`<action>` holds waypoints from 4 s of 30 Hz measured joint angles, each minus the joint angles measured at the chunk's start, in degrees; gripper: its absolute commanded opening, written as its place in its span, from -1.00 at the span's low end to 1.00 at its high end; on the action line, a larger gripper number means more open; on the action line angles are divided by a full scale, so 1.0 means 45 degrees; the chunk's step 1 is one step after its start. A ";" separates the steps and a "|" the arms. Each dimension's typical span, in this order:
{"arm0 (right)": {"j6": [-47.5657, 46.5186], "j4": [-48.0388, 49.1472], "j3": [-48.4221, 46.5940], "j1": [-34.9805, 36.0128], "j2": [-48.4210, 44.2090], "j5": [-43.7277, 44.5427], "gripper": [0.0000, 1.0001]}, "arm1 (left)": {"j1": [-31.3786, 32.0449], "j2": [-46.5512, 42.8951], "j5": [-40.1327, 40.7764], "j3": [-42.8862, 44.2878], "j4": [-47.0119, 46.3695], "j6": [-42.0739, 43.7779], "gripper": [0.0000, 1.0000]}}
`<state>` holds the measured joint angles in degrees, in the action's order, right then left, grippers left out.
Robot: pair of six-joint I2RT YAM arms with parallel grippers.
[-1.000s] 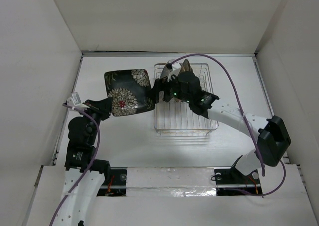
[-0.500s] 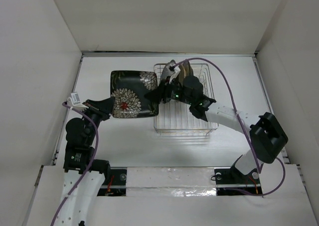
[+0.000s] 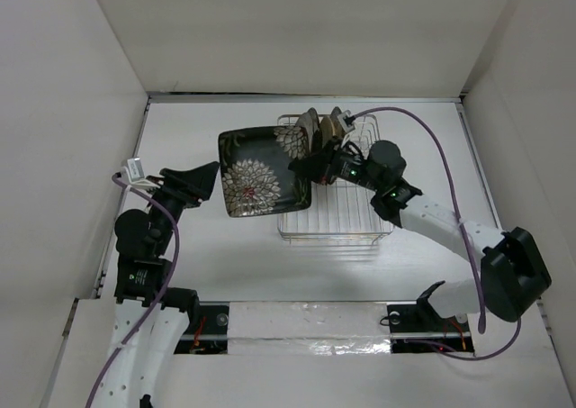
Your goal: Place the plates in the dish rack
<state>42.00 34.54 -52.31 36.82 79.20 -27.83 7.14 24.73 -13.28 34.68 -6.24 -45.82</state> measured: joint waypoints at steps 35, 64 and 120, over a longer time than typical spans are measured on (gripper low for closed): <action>-0.6159 -1.6859 -0.6999 -0.5649 -0.3211 1.0928 -1.00 | 0.4109 0.1010 -0.0204 0.1229 0.1331 0.6096 0.42; -0.6708 -2.0356 -1.1774 -0.3667 0.3963 1.2012 -1.00 | 0.4702 0.0389 0.0393 0.0389 0.1297 0.6795 0.40; -0.6523 -0.8578 -0.1583 0.0398 -0.5294 1.4683 0.99 | 0.4721 0.0044 0.3895 0.0369 0.1729 0.7096 0.50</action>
<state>12.64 -4.05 -59.44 38.61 55.37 38.24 28.38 24.93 4.25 36.34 1.54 -13.89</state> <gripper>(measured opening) 0.994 0.746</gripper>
